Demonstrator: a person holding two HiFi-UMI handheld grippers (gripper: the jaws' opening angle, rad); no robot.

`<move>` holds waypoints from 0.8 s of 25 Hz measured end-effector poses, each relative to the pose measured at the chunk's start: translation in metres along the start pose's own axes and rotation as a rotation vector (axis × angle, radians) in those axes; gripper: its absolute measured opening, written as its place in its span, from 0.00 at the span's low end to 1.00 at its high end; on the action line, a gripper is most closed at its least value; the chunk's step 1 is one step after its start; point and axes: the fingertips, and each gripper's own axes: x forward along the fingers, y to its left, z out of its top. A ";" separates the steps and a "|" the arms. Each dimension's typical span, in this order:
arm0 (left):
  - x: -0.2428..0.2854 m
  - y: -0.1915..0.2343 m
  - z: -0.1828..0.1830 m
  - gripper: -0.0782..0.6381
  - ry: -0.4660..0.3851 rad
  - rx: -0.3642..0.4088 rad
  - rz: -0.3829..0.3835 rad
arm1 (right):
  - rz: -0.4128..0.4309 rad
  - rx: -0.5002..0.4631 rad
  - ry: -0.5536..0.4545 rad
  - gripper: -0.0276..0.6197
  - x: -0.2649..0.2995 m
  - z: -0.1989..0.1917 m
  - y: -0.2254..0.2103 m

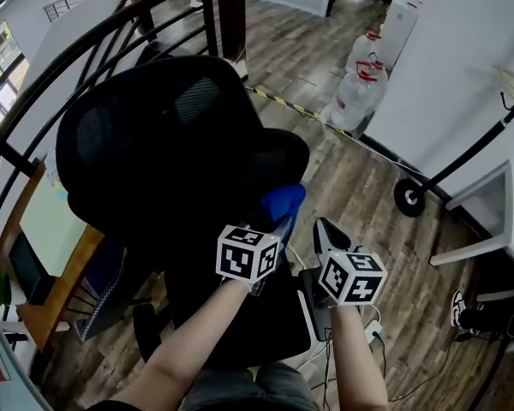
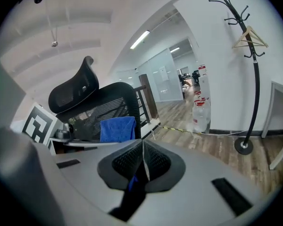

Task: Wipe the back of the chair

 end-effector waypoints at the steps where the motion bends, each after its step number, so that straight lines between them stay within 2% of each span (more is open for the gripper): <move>1: 0.005 0.001 -0.001 0.25 0.010 0.003 0.001 | -0.005 0.009 -0.002 0.09 0.001 0.001 -0.005; 5: 0.022 0.007 -0.009 0.25 0.048 -0.003 0.022 | -0.010 0.033 -0.004 0.09 0.010 0.000 -0.016; 9: 0.021 0.016 -0.016 0.25 0.048 -0.036 0.055 | 0.009 0.035 0.011 0.09 0.020 -0.007 -0.010; 20: -0.018 0.058 -0.020 0.25 0.021 -0.079 0.141 | 0.104 -0.004 0.063 0.09 0.047 -0.017 0.037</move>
